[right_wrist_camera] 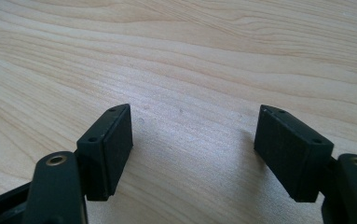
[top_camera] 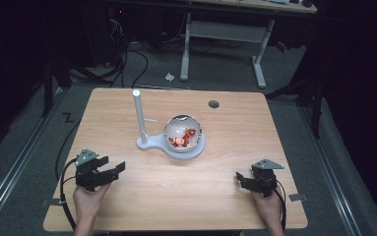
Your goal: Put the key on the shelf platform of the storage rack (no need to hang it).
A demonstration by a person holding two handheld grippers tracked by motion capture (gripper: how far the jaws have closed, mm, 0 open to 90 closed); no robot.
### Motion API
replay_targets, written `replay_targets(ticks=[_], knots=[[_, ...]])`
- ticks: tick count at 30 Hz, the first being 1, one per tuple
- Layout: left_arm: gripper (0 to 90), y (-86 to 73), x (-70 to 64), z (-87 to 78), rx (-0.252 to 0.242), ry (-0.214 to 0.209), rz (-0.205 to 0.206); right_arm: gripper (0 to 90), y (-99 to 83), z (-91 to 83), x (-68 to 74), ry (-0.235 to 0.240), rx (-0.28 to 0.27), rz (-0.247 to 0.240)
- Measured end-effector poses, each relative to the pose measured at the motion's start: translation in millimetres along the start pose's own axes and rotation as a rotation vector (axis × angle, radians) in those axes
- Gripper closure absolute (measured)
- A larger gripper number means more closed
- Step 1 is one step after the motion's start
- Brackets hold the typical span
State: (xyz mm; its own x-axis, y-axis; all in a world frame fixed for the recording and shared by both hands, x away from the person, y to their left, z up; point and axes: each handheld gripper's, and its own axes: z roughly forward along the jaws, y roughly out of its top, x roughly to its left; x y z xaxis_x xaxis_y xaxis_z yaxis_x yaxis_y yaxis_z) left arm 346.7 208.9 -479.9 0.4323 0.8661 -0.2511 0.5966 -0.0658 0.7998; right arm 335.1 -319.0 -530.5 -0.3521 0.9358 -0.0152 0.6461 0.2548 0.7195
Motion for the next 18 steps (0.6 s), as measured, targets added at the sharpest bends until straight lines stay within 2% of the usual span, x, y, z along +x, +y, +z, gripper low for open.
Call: replay_targets(ticks=[10, 18], knots=[[27.5, -12.0, -1.4, 12.7, 0.023, 0.006, 0.002, 28.2, 0.0, 0.0, 0.0, 0.000, 0.000, 0.000], [27.5, -20.1, -2.6, 20.8, 0.035, 0.029, 0.009, 28.2, 0.0, 0.0, 0.0, 0.000, 0.000, -0.001]])
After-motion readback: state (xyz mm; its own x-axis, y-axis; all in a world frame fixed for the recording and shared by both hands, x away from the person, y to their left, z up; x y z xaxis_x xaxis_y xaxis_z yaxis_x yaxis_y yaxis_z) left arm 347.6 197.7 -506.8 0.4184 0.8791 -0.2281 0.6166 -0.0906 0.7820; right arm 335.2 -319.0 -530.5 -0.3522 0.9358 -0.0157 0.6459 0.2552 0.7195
